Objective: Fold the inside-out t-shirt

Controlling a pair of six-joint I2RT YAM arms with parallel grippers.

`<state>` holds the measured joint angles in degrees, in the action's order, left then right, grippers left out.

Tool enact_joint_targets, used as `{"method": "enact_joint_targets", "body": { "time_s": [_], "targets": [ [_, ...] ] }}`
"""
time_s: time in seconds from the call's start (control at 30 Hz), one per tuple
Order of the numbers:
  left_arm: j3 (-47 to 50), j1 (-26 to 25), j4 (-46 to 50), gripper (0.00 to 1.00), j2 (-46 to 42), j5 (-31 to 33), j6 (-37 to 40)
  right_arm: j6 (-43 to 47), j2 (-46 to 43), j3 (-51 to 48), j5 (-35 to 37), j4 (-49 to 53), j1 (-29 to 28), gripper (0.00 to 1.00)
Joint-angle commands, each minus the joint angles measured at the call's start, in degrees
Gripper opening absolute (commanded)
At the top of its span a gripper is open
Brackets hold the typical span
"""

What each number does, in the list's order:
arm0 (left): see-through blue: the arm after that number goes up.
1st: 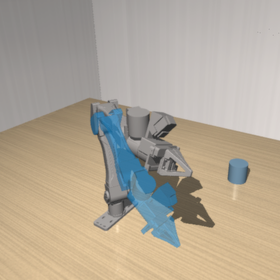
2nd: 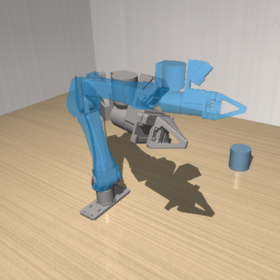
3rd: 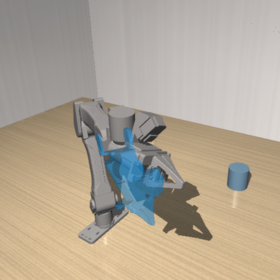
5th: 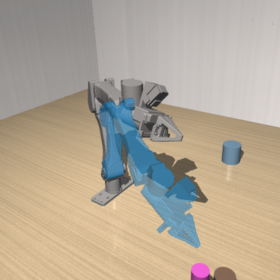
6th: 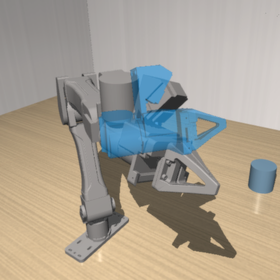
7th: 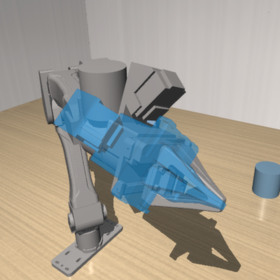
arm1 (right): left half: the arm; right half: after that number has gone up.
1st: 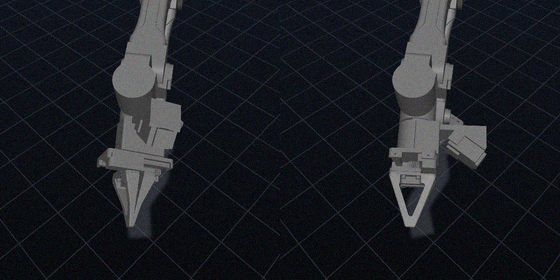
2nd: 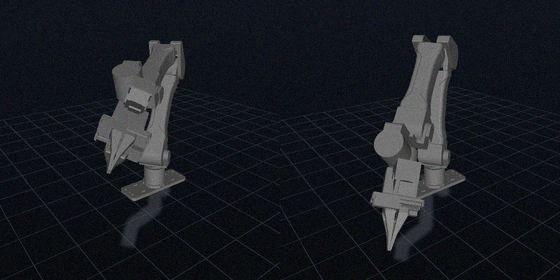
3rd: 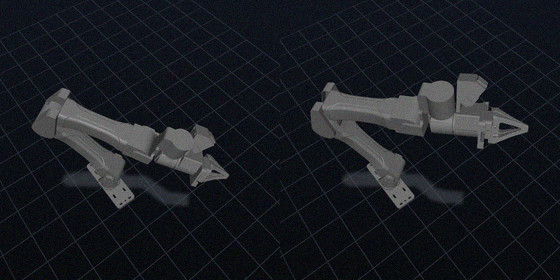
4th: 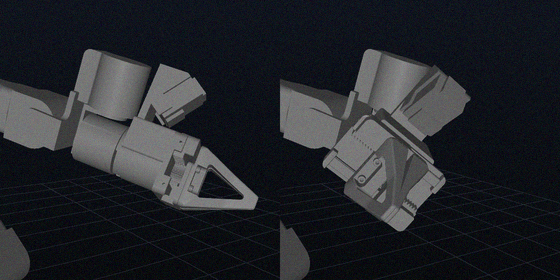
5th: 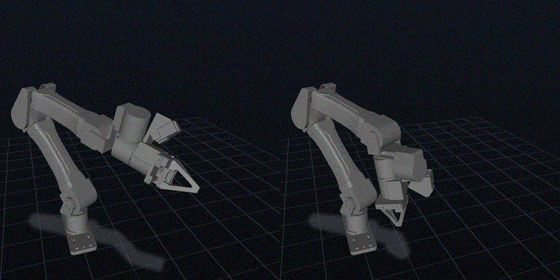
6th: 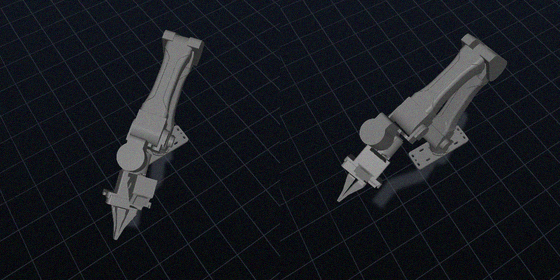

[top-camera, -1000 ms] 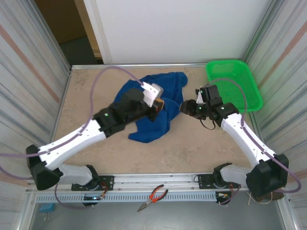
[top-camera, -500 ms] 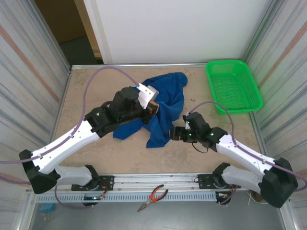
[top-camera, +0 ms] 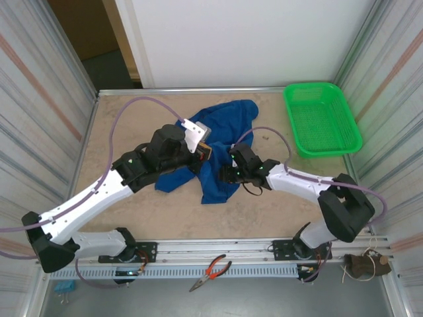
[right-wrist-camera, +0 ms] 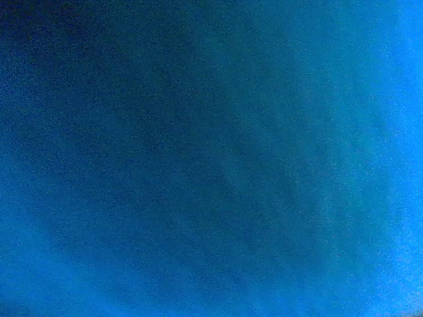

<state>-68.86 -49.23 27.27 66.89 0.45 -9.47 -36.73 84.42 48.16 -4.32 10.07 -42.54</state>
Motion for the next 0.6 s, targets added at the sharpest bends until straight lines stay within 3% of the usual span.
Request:
{"method": "enact_joint_targets", "body": {
  "time_s": [0.0,0.17,0.33,0.57],
  "targets": [
    [2.2,2.3,1.7,0.00,-3.7,1.1,-0.5,1.9,-5.1,1.3,2.0,5.4,1.8,0.00],
    [8.4,7.2,2.8,0.00,-8.8,0.9,-1.2,0.4,-22.2,-2.1,4.6,16.8,6.7,0.00],
    [12.0,7.9,4.0,0.00,-12.4,0.5,-1.5,-1.4,-36.8,-2.5,5.8,25.1,11.5,0.00],
    [12.6,7.9,5.8,0.00,-14.8,3.4,-0.7,-5.1,-42.7,-4.0,6.7,25.9,13.4,0.00]
  ]
}}
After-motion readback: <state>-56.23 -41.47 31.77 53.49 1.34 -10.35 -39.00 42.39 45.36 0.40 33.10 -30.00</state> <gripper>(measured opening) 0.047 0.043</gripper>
